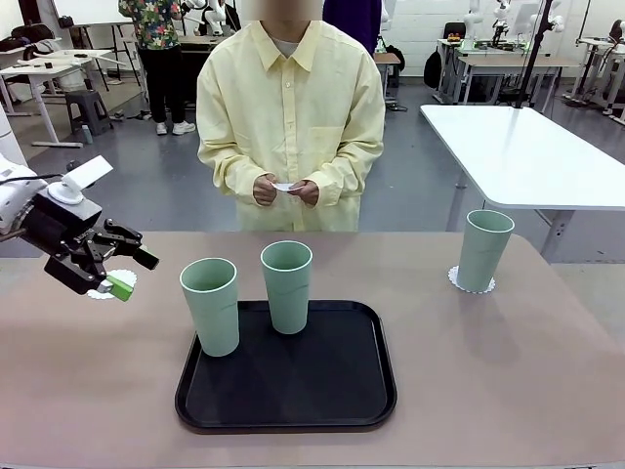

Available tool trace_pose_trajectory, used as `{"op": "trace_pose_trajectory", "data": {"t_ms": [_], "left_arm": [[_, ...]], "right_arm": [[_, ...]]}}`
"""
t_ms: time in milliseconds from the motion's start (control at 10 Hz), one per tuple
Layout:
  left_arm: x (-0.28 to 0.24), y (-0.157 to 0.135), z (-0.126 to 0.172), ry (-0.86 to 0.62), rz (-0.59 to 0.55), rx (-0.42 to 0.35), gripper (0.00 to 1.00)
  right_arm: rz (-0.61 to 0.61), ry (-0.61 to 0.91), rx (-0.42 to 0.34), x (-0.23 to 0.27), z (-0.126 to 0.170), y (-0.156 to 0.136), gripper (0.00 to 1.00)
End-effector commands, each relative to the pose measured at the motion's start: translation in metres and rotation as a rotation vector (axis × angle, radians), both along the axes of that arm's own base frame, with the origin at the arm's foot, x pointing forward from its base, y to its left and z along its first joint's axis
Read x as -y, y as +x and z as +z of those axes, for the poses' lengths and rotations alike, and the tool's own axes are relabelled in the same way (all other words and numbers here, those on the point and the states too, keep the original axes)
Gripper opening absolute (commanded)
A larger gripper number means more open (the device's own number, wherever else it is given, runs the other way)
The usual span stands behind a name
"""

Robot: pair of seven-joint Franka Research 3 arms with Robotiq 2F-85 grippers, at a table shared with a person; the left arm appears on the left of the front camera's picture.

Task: Place coasters on the table and set cups on them.
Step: Take one Reusable plastic cup from the Flat Tray and place it on a coaster set by the human.

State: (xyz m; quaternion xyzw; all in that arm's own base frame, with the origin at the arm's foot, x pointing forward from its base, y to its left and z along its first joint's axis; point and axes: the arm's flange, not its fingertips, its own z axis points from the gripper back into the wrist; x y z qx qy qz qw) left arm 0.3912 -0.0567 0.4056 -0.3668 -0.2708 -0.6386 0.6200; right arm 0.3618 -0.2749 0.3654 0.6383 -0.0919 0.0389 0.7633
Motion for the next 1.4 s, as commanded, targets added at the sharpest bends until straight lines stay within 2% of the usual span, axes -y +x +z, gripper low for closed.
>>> {"op": "trace_pose_trajectory", "data": {"t_ms": [0,200,600,700,1000,1300], "left_arm": [[-0.017,0.009,-0.021,-0.084,-0.089,0.06,1.0],[-0.027,0.011,-0.044,-0.188,-0.104,0.089,1.0],[-0.013,0.021,-0.091,-0.228,0.045,0.061,1.0],[-0.009,0.024,-0.099,-0.24,0.036,0.046,1.0],[-0.001,0.025,-0.12,-0.307,0.002,0.121,1.0],[0.012,0.03,-0.134,-0.335,-0.031,0.148,1.0]], "right_arm": [[-0.001,-0.002,-0.002,0.0,0.0,0.0,1.0],[-0.001,-0.002,-0.002,0.0,0.0,0.0,1.0],[-0.001,-0.002,-0.002,0.0,0.0,0.0,1.0],[-0.001,-0.002,-0.002,0.0,0.0,0.0,1.0],[-0.001,-0.002,-0.002,0.0,0.0,0.0,1.0],[-0.001,-0.002,-0.002,0.0,0.0,0.0,1.0]]}}
